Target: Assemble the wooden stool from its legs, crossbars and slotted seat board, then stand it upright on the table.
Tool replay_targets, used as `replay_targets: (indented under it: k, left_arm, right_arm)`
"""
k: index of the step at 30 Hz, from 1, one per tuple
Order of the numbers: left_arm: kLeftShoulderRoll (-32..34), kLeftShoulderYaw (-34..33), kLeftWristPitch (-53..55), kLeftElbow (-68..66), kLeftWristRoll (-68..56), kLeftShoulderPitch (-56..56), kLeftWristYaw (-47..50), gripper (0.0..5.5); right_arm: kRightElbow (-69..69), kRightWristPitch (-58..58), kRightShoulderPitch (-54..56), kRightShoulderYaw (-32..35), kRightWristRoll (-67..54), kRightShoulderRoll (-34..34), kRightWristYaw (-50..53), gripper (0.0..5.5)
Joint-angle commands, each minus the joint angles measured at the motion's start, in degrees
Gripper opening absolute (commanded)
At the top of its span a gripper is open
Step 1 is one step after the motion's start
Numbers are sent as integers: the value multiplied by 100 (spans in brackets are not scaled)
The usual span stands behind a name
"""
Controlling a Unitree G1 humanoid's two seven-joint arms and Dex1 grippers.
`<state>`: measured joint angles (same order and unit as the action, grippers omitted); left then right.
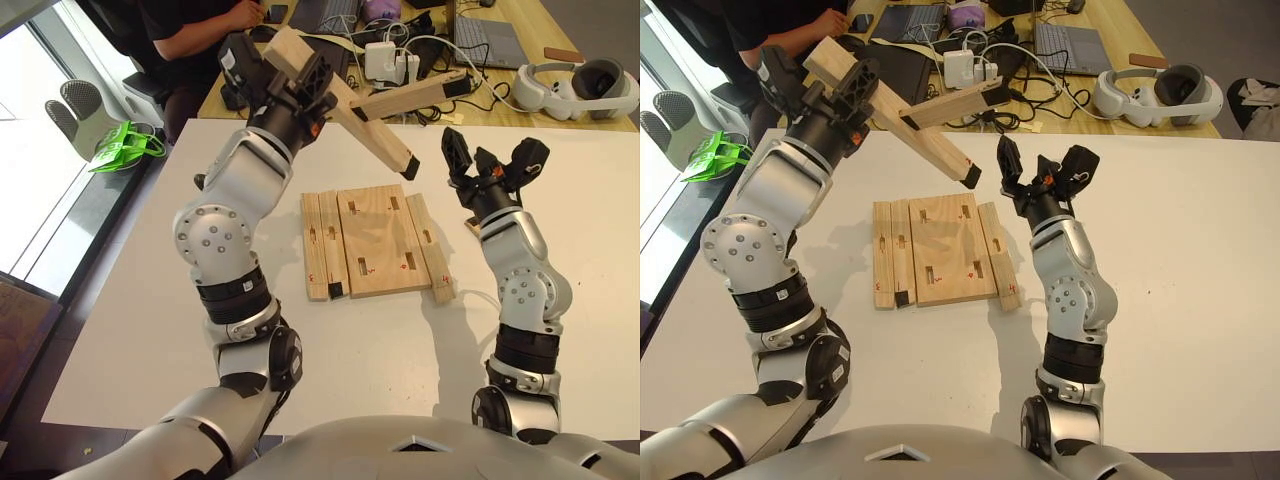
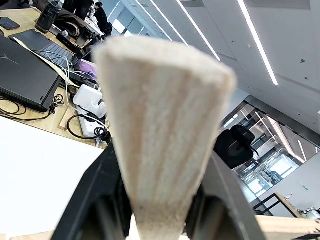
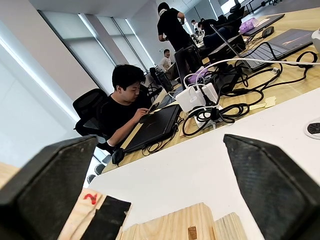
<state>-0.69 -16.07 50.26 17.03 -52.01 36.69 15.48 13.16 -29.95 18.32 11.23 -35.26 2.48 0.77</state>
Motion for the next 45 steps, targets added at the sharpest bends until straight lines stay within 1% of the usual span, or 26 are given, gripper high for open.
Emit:
replay_targets:
  k: [1,4,7,32,38,41,43,45]
  left_arm:
    - [149,435,-69,153,410,-147,-139,101]
    - [175,712,-108,239,688,-261,-231,101]
    - [166,842,-118,293,855,-303,-312,101]
    - [190,1276,-316,225,1884,-298,-713,101]
    - [119,1255,-319,223,2009,-312,-735,101]
    - [75,1128,-310,210,2003,-264,-720,101]
    - [67,995,-327,189,1984,-194,-707,101]
    - [97,797,-346,149,1938,-87,-693,101]
  right_arm:
    - [-5,61,134,-103,61,143,95,465]
    - [-6,67,167,-121,83,175,108,465]
    - [-34,81,216,-109,94,193,117,465]
    - [-366,106,628,-116,72,136,8,465]
    - [-429,110,675,-159,119,119,-59,465]
    - [-376,72,550,-239,210,23,-141,465]
    - [-321,-23,422,-306,292,-188,-311,465]
    - [-373,-307,298,-411,417,-815,-791,465]
